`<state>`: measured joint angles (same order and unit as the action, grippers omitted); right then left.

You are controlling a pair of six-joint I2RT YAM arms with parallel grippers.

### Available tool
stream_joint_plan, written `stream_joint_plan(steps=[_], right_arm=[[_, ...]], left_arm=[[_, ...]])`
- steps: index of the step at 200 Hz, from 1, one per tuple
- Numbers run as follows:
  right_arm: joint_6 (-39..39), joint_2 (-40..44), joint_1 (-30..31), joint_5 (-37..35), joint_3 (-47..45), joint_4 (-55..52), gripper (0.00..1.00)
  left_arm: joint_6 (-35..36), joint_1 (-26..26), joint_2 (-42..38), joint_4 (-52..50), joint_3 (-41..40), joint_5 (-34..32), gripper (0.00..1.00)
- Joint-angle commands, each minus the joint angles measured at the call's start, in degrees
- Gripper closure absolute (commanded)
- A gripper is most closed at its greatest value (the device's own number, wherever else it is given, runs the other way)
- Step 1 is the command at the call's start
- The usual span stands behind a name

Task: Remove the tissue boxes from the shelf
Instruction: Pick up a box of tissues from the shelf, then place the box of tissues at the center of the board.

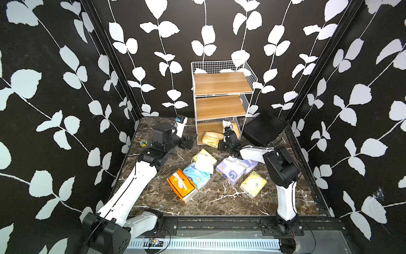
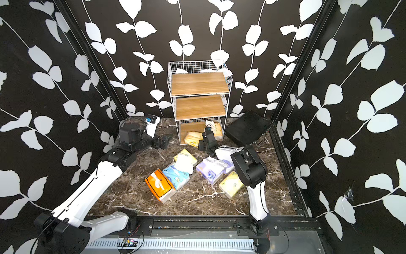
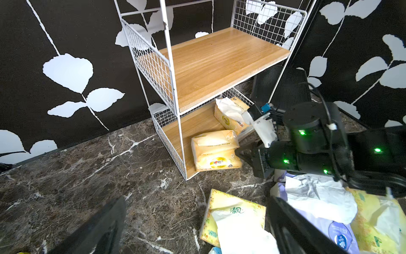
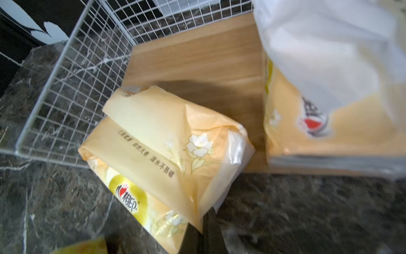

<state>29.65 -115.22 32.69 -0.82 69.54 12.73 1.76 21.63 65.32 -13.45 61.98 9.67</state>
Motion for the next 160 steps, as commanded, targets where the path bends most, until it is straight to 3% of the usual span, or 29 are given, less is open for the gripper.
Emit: stream_joint_plan(steps=[1, 56, 139, 153, 160], right_arm=[[-1.49, 5.33, 0.16, 0.47, -6.06, 0.63, 1.00], [-7.42, 12.79, 0.75, 1.68, -15.30, -4.47, 1.00], [-9.40, 17.64, 1.33, 1.44, -21.64, -5.34, 1.00], [-9.56, 19.14, 1.31, 1.34, -21.40, -6.20, 0.80], [-9.55, 20.06, 1.29, 1.25, -21.25, -6.55, 0.59]], left_arm=[[-0.27, 0.23, -0.17, 0.38, 0.10, -1.39, 0.01], [-8.11, 0.52, 2.47, -8.71, 8.60, -2.95, 0.01], [-19.18, 1.00, -9.64, -12.89, 3.16, -4.06, 0.01], [-20.39, 1.44, -11.92, -13.35, 1.51, -4.06, 0.01], [-20.70, 1.74, -13.16, -13.28, 0.64, -4.18, 0.01]])
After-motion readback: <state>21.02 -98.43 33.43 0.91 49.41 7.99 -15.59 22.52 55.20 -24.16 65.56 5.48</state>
